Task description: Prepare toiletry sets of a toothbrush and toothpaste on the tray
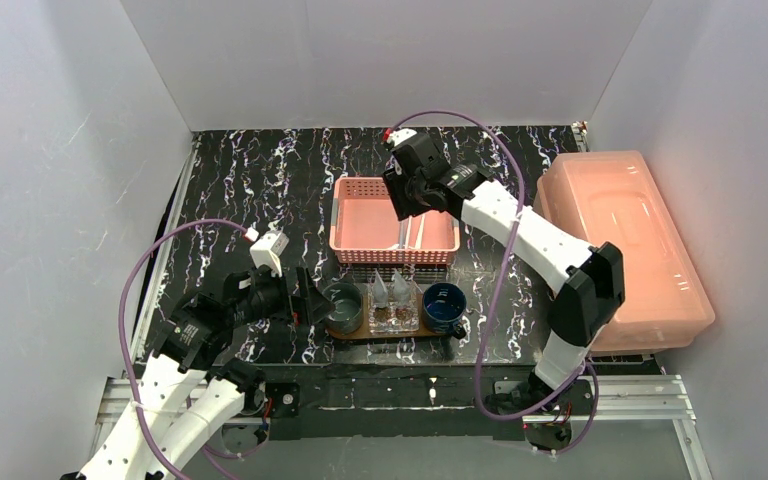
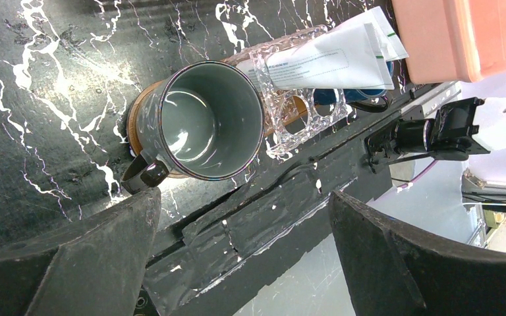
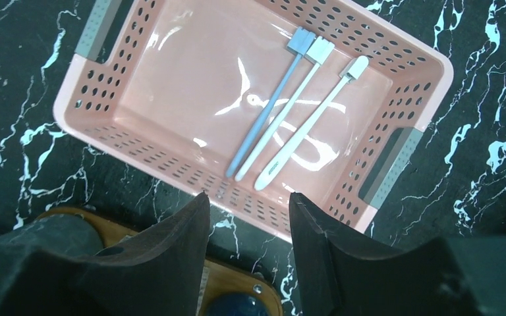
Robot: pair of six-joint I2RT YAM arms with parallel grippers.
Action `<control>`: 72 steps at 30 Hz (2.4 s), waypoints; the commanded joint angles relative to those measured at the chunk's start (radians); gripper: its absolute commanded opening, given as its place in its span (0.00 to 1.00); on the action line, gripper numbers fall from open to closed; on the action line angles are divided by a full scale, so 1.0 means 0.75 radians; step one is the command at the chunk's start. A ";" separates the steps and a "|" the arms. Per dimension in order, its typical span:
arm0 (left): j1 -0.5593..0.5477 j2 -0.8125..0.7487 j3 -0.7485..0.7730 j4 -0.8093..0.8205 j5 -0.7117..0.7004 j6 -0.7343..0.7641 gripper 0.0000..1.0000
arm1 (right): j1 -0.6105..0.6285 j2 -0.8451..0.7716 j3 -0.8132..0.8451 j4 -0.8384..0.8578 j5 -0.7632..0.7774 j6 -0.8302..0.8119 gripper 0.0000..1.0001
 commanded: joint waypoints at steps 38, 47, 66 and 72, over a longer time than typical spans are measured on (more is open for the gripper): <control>0.001 0.010 -0.011 0.007 0.011 0.027 0.98 | -0.238 0.495 -0.185 0.355 0.052 0.314 0.59; 0.004 0.016 -0.011 0.007 0.009 0.027 0.98 | -0.250 0.542 -0.201 0.380 -0.009 0.306 0.46; 0.015 0.025 -0.011 0.006 0.015 0.027 0.98 | -0.261 0.444 -0.255 0.428 -0.104 0.298 0.01; 0.015 0.026 -0.011 0.007 0.013 0.027 0.98 | -0.261 0.315 -0.306 0.498 -0.124 0.300 0.01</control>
